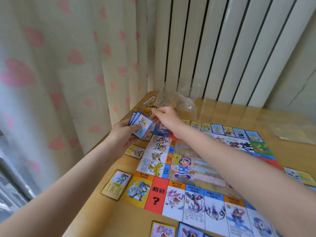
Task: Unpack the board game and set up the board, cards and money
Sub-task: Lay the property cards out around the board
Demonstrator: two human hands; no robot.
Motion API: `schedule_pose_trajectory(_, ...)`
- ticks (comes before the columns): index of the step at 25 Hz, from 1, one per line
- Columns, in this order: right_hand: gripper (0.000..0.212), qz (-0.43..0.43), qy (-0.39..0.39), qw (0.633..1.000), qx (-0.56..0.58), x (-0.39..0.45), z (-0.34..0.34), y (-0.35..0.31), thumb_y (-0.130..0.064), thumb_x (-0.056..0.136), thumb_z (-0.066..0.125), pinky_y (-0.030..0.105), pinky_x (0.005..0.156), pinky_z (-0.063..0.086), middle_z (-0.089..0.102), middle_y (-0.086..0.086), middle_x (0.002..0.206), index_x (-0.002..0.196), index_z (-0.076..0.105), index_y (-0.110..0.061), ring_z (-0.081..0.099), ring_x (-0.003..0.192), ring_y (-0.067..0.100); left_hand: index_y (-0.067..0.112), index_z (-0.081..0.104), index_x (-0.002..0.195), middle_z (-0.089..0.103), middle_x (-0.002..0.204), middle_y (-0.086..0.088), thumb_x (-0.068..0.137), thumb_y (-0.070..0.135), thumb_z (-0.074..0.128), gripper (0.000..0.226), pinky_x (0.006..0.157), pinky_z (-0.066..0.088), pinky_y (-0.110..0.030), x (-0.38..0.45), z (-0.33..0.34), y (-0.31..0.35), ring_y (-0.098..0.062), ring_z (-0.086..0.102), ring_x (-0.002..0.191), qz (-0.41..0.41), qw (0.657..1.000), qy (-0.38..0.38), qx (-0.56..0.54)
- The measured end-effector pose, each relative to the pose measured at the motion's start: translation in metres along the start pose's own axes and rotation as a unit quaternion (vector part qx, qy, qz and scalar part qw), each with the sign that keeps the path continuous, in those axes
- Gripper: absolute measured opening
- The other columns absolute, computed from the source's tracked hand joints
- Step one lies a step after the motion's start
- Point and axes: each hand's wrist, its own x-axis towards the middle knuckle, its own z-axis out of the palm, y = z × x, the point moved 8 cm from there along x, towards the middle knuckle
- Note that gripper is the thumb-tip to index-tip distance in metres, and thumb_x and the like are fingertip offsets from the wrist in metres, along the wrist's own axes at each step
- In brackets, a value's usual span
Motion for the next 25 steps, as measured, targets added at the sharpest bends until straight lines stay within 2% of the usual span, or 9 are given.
schedule_pose_trajectory(2,0.026,-0.003,-0.087,0.996,0.019,-0.027,-0.005,-0.012,-0.028,0.093,0.054,0.018,0.054,0.044,0.061,0.004,0.081,0.094,0.062,-0.003,0.055,0.068,0.013,0.008,0.054,0.112,0.065,0.090,-0.010,0.092,0.002,0.051,0.021,0.057,0.057,-0.020,-0.015,0.012,0.002,-0.020,0.064,0.076,0.006,1.000,-0.017,0.014)
schedule_pose_trajectory(4,0.017,-0.020,-0.113,0.993,-0.034,-0.051,-0.017,-0.023,-0.016,0.086,0.065,0.013,0.051,0.045,0.062,0.003,0.078,0.097,0.061,-0.005,0.056,0.064,0.009,0.008,0.056,0.113,0.065,0.088,-0.008,0.091,0.002,0.054,0.023,0.054,0.055,-0.018,-0.030,0.026,0.007,-0.018,0.063,0.075,0.020,0.998,-0.042,0.041)
schedule_pose_trajectory(6,0.017,-0.031,-0.095,0.994,-0.050,-0.064,-0.032,-0.032,-0.007,0.081,0.069,0.012,0.049,0.045,0.061,0.001,0.070,0.096,0.059,-0.006,0.056,0.055,0.003,0.009,0.057,0.112,0.065,0.087,-0.007,0.091,0.004,0.054,0.022,0.055,0.055,-0.018,-0.044,0.036,0.016,-0.016,0.063,0.073,0.037,0.997,-0.051,0.055)
schedule_pose_trajectory(8,0.017,-0.042,-0.071,0.996,-0.042,-0.074,-0.046,-0.044,-0.004,0.081,0.069,0.014,0.047,0.043,0.061,0.002,0.068,0.093,0.058,-0.009,0.054,0.047,0.001,0.009,0.055,0.110,0.064,0.085,-0.007,0.094,0.007,0.051,0.017,0.061,0.054,-0.023,-0.056,0.040,0.030,-0.017,0.062,0.072,0.050,0.998,-0.031,0.028)
schedule_pose_trajectory(12,0.017,-0.037,-0.025,0.997,-0.066,-0.083,-0.069,-0.049,-0.009,0.082,0.069,0.021,0.049,0.044,0.067,0.004,0.075,0.090,0.055,-0.016,0.053,0.055,0.014,0.006,0.051,0.111,0.064,0.088,-0.011,0.096,0.007,0.047,0.016,0.067,0.057,-0.026,-0.071,0.038,0.046,-0.019,0.065,0.079,0.060,0.998,-0.021,-0.019)
schedule_pose_trajectory(15,0.023,-0.051,-0.003,0.995,-0.090,-0.089,-0.071,-0.047,-0.011,0.080,0.071,0.028,0.058,0.051,0.069,0.004,0.074,0.098,0.057,-0.015,0.063,0.060,0.019,0.004,0.051,0.112,0.065,0.092,-0.012,0.090,-0.003,0.052,0.023,0.063,0.058,-0.023,-0.074,0.036,0.041,-0.020,0.065,0.081,0.046,0.998,-0.041,-0.001)
schedule_pose_trajectory(19,0.018,-0.069,-0.050,0.990,-0.111,-0.087,-0.048,-0.039,-0.006,0.085,0.065,0.029,0.054,0.053,0.067,0.010,0.075,0.095,0.054,-0.015,0.063,0.054,0.017,0.005,0.052,0.113,0.064,0.101,-0.015,0.086,-0.007,0.055,0.029,0.060,0.058,-0.020,-0.062,0.020,0.031,-0.019,0.064,0.081,0.036,0.999,-0.018,0.028)
schedule_pose_trajectory(22,0.012,-0.037,-0.041,0.991,-0.118,-0.071,-0.037,-0.024,-0.006,0.085,0.064,0.027,0.053,0.052,0.068,0.018,0.084,0.091,0.054,-0.008,0.062,0.055,0.017,0.004,0.051,0.109,0.064,0.094,-0.013,0.086,-0.011,0.053,0.027,0.064,0.056,-0.022,-0.050,0.005,0.024,-0.018,0.065,0.077,0.015,1.000,0.007,-0.026)
schedule_pose_trajectory(25,0.020,0.019,-0.045,0.997,-0.059,-0.060,-0.029,-0.006,-0.007,0.087,0.062,0.019,0.051,0.053,0.066,0.017,0.094,0.107,0.060,-0.003,0.062,0.058,0.014,0.003,0.050,0.110,0.063,0.092,-0.012,0.086,-0.012,0.052,0.029,0.060,0.057,-0.021,-0.040,-0.005,0.016,-0.015,0.065,0.072,-0.006,0.998,0.021,-0.052)
